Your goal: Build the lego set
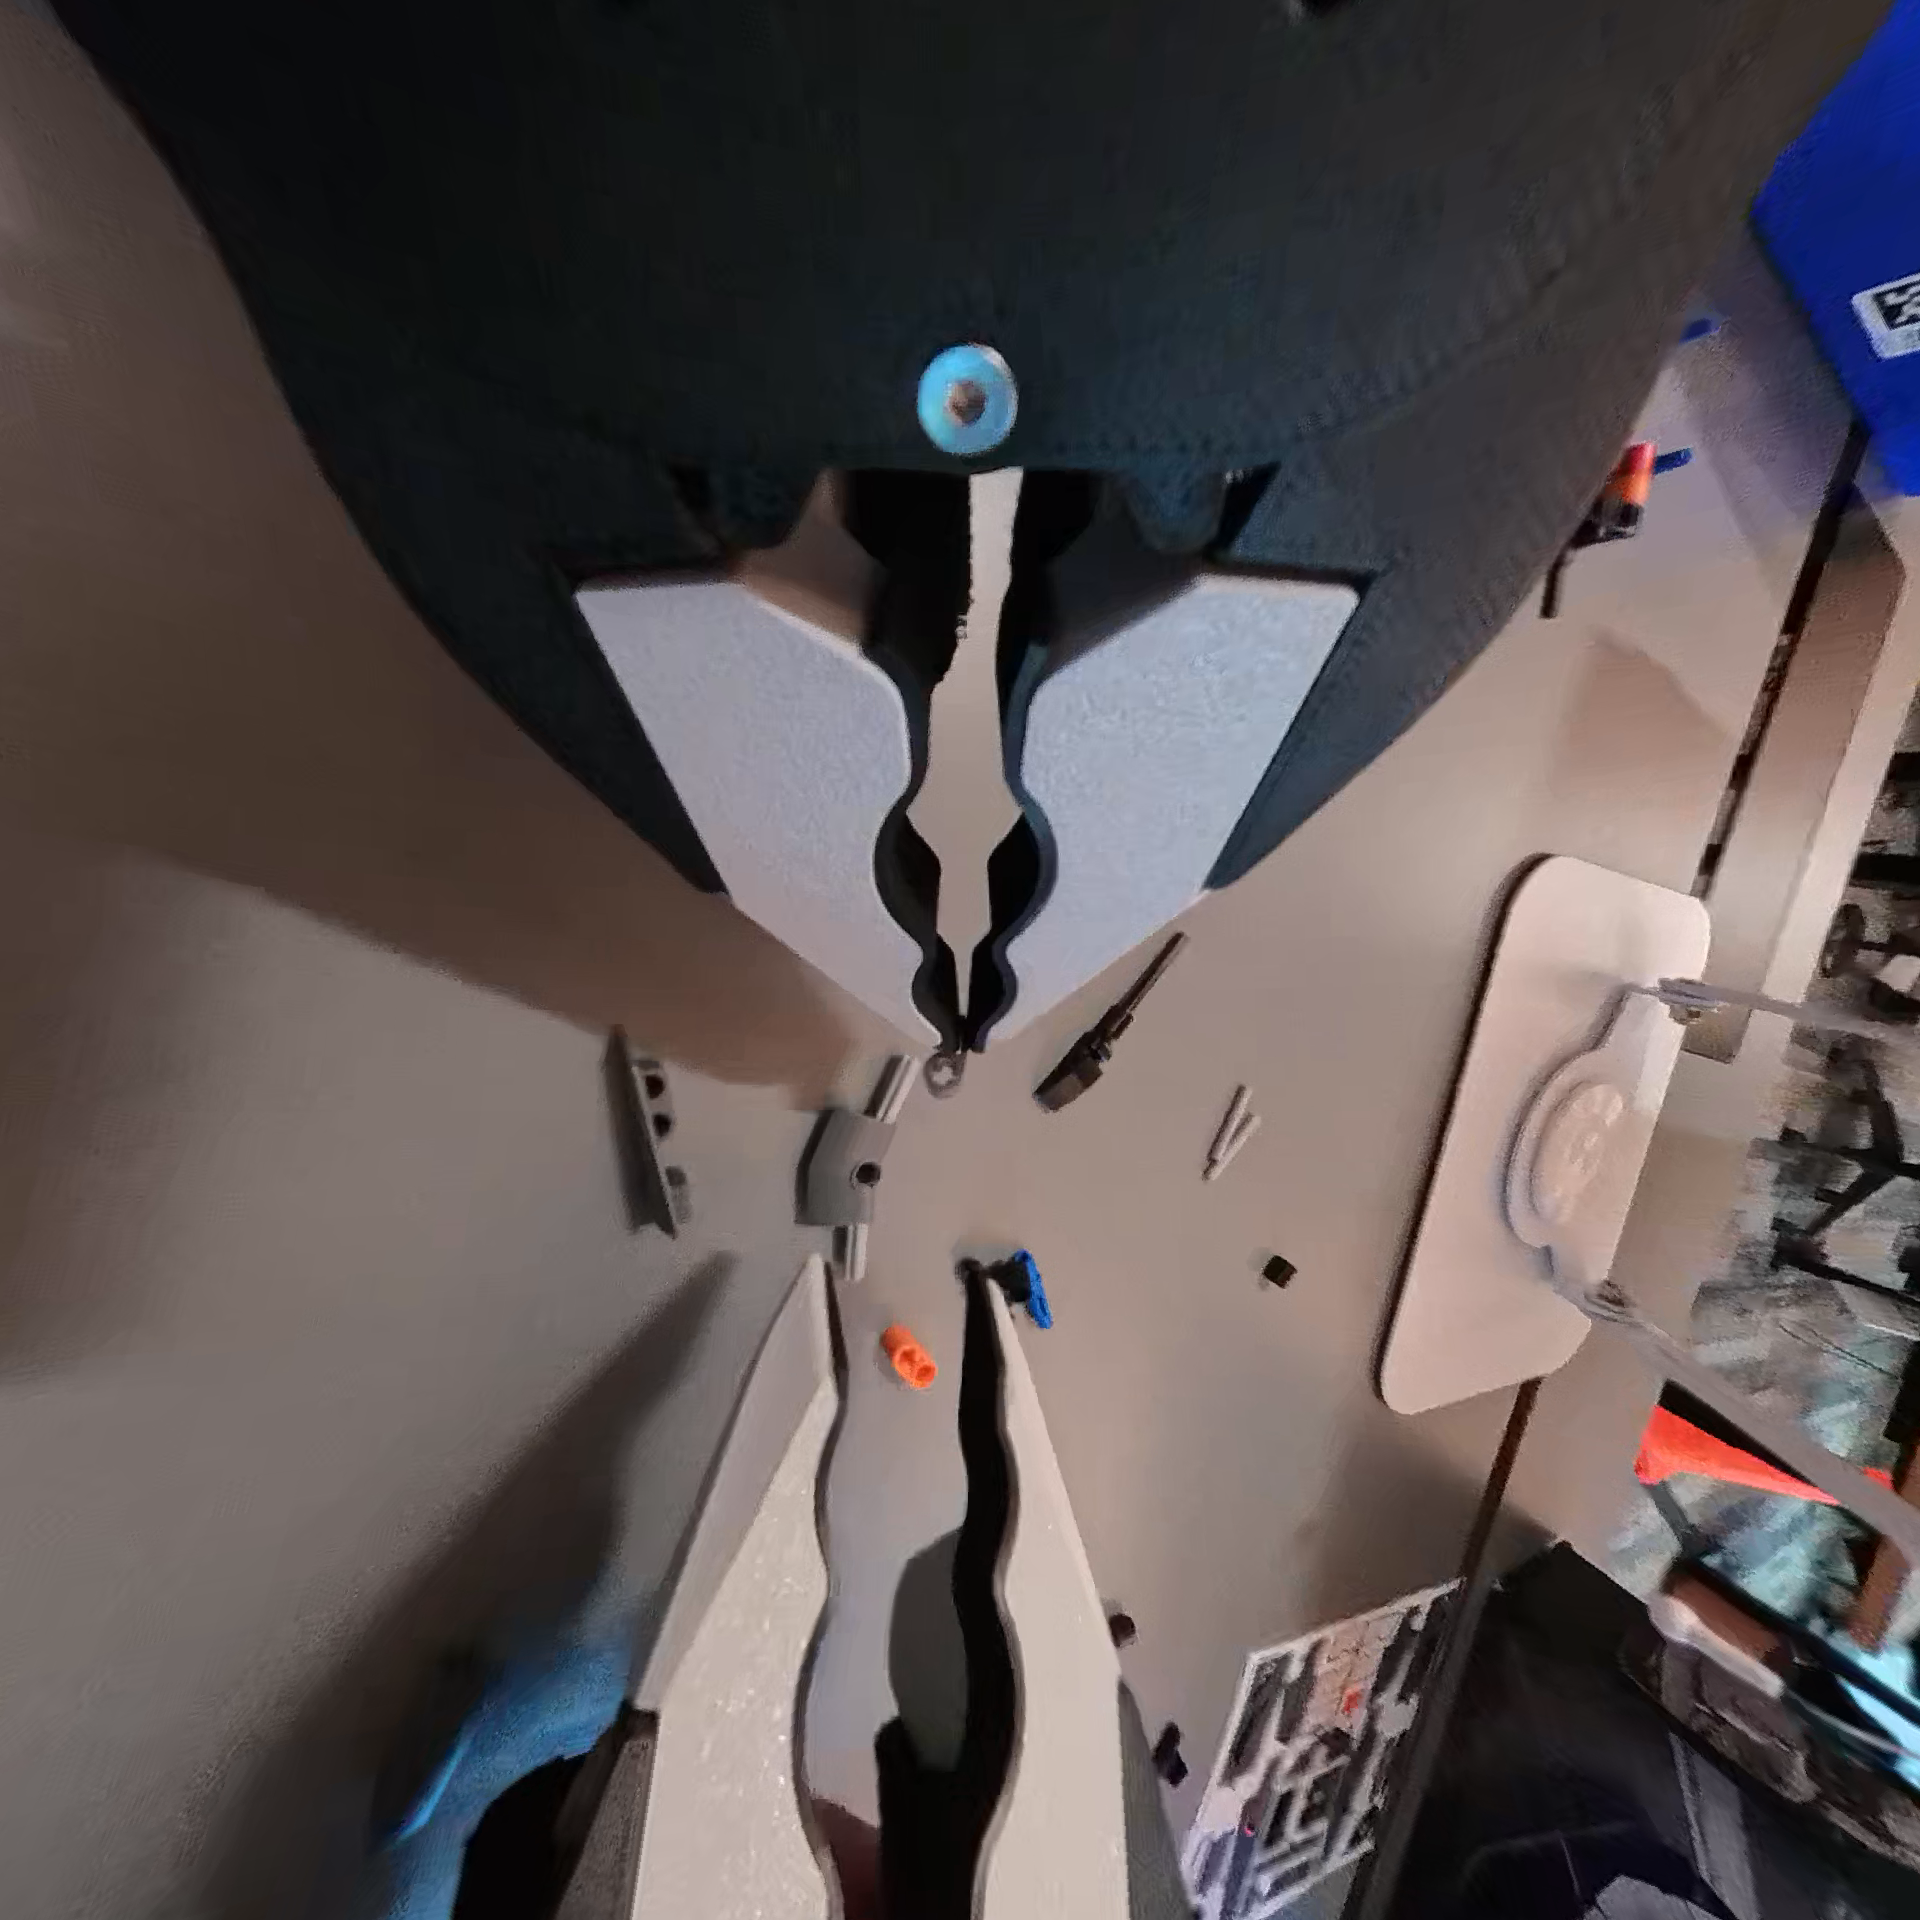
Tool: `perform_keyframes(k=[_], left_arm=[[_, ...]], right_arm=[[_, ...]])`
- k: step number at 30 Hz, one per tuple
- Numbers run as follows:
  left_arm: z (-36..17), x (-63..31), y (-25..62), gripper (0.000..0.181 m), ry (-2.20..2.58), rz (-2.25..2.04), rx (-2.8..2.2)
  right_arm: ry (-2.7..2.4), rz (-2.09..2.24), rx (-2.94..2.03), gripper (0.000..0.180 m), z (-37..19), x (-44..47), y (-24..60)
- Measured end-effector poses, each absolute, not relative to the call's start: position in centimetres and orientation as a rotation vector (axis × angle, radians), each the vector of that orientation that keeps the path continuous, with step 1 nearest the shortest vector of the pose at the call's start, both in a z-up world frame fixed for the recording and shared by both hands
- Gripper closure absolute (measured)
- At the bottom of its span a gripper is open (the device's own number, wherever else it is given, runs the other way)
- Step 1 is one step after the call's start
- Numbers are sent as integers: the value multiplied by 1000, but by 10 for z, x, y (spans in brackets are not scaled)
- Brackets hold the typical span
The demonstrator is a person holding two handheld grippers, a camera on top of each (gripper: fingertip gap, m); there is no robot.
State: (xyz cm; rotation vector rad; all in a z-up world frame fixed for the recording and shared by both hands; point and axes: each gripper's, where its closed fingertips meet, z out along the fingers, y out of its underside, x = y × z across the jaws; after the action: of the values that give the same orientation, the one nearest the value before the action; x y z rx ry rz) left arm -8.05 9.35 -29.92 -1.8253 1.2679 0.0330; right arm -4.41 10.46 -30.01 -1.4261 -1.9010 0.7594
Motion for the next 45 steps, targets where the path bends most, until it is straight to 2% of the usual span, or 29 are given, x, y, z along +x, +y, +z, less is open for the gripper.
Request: perform_keyframes(k=[5,11,19,25,29,37,41,45], left_arm=[[-298,-75,94,181,1233,64,-1829],[-308,-85,97,181,1246,195,-1897],[-309,-88,96,181,1235,205,-1885],[-312,-89,98,181,1278,203,-1870],[-312,-93,99,181,1292,216,-1880],[-318,-99,98,181,1265,210,-1928],[-319,-99,97,181,1257,209,-1940],[-317,-96,96,181,1258,203,-1938]], right_arm=[[-1876,840,-1448,159,-295,-49,99],[-1951,668,-1510,158,-318,-46,105],[-1895,920,-1566,152,-304,-40,105],[-1973,698,-1576,152,-325,-46,105],[-1967,710,-1661,160,-329,-49,104],[-1879,845,-1777,150,-320,-47,95],[-1920,821,-1793,162,-325,-41,87],[-1920,855,-1809,159,-328,-46,78]])
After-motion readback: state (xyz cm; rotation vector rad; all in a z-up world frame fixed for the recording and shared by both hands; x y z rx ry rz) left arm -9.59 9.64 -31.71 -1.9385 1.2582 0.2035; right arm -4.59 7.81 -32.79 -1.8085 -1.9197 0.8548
